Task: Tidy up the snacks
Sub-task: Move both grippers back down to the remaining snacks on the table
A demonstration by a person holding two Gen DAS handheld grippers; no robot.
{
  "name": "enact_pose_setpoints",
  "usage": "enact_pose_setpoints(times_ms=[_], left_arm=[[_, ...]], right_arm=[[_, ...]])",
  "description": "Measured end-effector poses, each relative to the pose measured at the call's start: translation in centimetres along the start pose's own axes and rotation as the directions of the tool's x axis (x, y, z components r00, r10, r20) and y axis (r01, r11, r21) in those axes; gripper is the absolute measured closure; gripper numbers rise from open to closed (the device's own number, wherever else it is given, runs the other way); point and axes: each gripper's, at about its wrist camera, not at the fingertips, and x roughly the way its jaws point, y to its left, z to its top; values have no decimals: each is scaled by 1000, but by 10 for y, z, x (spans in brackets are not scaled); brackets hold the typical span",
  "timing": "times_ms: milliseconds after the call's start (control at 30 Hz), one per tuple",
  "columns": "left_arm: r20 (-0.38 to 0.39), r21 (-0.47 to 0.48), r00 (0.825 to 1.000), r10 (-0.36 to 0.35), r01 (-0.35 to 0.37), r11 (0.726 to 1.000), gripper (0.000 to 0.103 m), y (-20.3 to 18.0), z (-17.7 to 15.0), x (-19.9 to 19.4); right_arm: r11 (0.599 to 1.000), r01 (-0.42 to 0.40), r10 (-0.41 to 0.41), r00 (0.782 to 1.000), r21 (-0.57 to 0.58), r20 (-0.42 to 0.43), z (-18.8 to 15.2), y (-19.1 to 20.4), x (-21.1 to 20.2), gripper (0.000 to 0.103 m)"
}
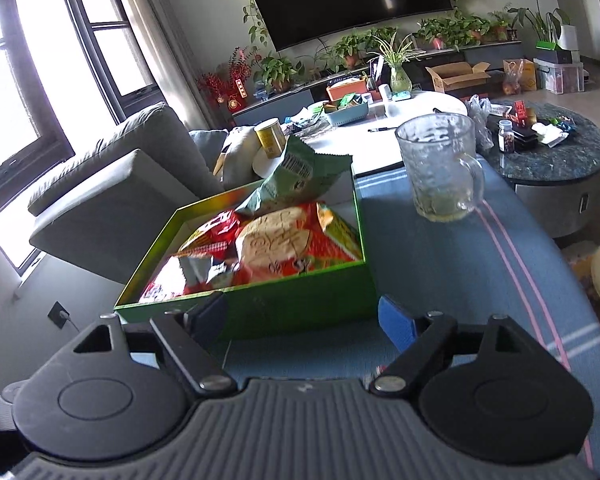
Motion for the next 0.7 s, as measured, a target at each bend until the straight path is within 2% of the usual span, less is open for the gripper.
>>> enact_pose_setpoints(times_ms=[133, 300, 567, 700], left_arm=[[-8, 0, 1000, 11, -11, 1000, 39, 5, 0, 5], [-13, 12, 1000, -11, 11, 1000, 38, 6, 3, 15], [-21, 26, 1000, -1, 2, 1000, 36, -1, -2, 24], [-16, 28, 1000, -5, 6, 1000, 44, 1, -3, 20]], right_arm=[[1000, -19, 19, 1000, -8, -9, -11, 4, -11, 25], [999, -43, 42, 999, -31, -32, -28, 10, -22, 25], [997, -49, 45, 996, -53, -76, -46, 14, -24, 25], [997, -51, 46, 995, -63, -91, -53, 16, -25, 25]])
